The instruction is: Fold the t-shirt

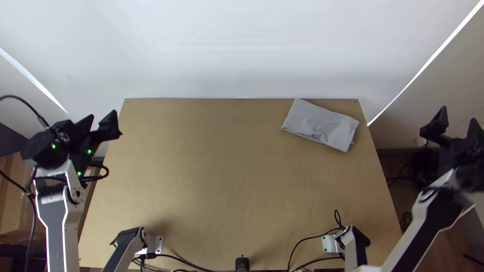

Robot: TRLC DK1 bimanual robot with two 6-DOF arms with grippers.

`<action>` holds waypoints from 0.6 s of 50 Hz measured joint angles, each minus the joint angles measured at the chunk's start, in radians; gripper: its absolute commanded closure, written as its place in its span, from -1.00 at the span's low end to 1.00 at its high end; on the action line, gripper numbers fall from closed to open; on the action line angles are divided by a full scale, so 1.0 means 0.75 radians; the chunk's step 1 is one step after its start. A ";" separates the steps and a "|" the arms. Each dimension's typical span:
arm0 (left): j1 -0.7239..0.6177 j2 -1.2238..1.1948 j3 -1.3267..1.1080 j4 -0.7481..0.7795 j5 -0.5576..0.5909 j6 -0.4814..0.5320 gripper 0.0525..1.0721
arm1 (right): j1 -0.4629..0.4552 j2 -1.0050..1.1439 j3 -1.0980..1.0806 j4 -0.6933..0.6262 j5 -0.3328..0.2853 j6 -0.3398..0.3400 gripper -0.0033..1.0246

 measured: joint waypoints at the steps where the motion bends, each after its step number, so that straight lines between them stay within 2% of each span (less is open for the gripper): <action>1: 0.000 -0.023 -0.028 0.022 -0.013 0.006 -0.91 | 0.002 -0.063 -0.044 0.061 0.000 -0.001 -0.92; 7: -0.001 -0.150 -0.216 0.154 -0.091 0.051 -0.91 | 0.049 -0.314 -0.252 0.284 0.002 0.003 -0.92; 9: -0.001 -0.183 -0.281 0.213 -0.122 0.062 -0.91 | 0.094 -0.369 -0.330 0.374 0.029 0.003 -0.92; 13: -0.011 -0.259 -0.445 0.334 -0.181 0.083 -0.91 | 0.208 -0.441 -0.482 0.478 0.131 -0.005 -0.92; 21: -0.092 -0.405 -0.722 0.482 -0.221 0.105 -0.91 | 0.510 -0.509 -0.718 0.523 0.465 -0.096 -0.92; 25: -0.175 -0.466 -0.838 0.566 -0.295 0.121 -0.91 | 0.638 -0.558 -0.807 0.545 0.542 -0.142 -0.92; 30: -0.262 -0.550 -0.976 0.663 -0.338 0.149 -0.91 | 0.731 -0.638 -0.922 0.567 0.565 -0.163 -0.92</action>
